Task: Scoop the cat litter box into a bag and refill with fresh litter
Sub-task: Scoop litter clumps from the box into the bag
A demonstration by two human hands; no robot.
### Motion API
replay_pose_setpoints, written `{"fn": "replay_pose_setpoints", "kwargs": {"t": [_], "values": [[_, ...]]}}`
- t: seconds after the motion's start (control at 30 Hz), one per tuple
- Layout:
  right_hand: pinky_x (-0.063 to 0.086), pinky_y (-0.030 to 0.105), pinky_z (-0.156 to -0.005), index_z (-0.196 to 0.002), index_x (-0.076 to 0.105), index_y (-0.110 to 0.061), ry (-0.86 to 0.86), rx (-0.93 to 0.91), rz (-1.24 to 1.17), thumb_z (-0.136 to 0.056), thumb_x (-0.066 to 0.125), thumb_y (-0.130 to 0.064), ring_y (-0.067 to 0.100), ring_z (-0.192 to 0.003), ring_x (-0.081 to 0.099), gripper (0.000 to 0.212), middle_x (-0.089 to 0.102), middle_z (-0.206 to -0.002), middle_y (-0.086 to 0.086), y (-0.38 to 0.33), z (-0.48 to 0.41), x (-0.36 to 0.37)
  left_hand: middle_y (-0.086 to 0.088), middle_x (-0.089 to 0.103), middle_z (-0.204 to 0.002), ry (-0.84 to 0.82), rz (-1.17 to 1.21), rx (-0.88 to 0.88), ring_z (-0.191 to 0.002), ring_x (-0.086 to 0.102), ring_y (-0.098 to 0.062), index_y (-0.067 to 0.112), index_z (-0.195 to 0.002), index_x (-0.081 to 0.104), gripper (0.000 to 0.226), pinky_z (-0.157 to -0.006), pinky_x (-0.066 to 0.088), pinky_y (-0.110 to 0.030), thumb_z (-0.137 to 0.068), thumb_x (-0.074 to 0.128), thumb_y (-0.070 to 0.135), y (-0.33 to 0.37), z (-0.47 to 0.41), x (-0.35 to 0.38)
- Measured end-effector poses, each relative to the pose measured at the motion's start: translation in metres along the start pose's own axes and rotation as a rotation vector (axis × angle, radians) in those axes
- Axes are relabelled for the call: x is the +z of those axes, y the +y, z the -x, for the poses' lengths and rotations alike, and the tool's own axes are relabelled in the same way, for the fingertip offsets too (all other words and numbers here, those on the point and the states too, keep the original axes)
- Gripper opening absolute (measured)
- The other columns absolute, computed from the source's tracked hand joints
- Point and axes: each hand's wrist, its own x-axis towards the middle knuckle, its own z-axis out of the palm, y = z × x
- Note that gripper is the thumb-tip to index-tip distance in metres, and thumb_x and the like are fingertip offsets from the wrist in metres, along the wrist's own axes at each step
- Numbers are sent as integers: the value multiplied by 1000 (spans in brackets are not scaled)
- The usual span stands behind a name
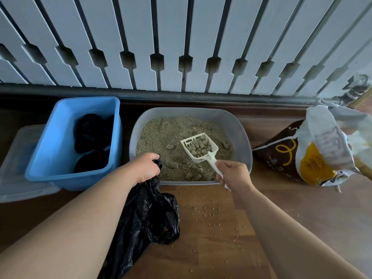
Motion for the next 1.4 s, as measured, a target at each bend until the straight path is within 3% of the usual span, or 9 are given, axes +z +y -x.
{"fn": "replay_pose_setpoints", "kwargs": {"t": [0.1,0.23,0.37,0.6,0.77,0.9,1.07,1.17,1.4], "values": [[40,27,-49,-80,68,-30,-21,-19,36,-96,57,-21,12,-42,46,22,59,-50,0,-1,0,-1,-7,35,-152,-2,8,-5,-102,54,-19,22,-150,33,66,-71,41,-23,-90,55,4,0,5,-1],[41,26,-48,-82,67,-32,-57,-45,99,-96,56,-21,12,-42,46,21,59,-51,0,-5,4,-1,-8,35,-152,24,33,-32,-75,48,-9,26,-151,28,71,-62,39,-20,-89,55,7,-9,16,-6],[40,26,-48,-73,66,-33,-103,-75,143,-96,56,-21,13,-43,46,28,59,-53,2,-13,12,6,-8,33,-152,80,66,-75,-82,50,-10,28,-152,25,74,-64,39,-21,-88,57,9,-25,36,-20],[40,24,-45,-78,68,-26,-154,-48,132,-95,59,-20,10,-40,45,20,60,-54,4,-17,20,14,-8,41,-146,152,126,-145,-71,44,-1,28,-149,32,70,-61,37,-16,-87,59,7,-46,76,-36],[37,26,-47,-73,68,-26,-178,-40,143,-95,59,-19,14,-42,44,25,59,-56,8,-13,26,18,-8,47,-136,151,147,-211,-80,53,-9,24,-150,29,73,-72,46,-28,-87,60,7,-62,107,-40],[37,24,-44,-78,71,-22,-193,-51,152,-94,59,-17,13,-42,45,20,59,-56,8,-12,32,24,-9,32,-152,83,96,-258,-100,49,-17,24,-155,0,97,-84,43,-30,-86,67,12,-74,125,-41],[38,24,-45,-91,74,-16,-225,-59,173,-93,60,-19,13,-40,46,14,60,-55,7,-13,37,32,-4,11,-161,40,55,-286,-134,38,-27,25,-153,-10,107,-94,40,-31,-84,71,14,-77,136,-45],[39,26,-47,-91,73,-16,-260,-82,181,-93,61,-19,13,-39,46,12,61,-54,7,-17,43,33,-4,9,-161,33,53,-295,-136,36,-27,25,-153,-12,110,-99,39,-33,-84,72,13,-81,140,-45],[38,22,-42,-96,73,-16,-441,-182,233,-93,63,-22,12,-37,44,12,60,-55,6,-47,67,29,-3,3,-162,61,35,-294,-135,36,-27,22,-152,-15,108,-93,39,-29,-86,69,11,-87,142,-48]]}}
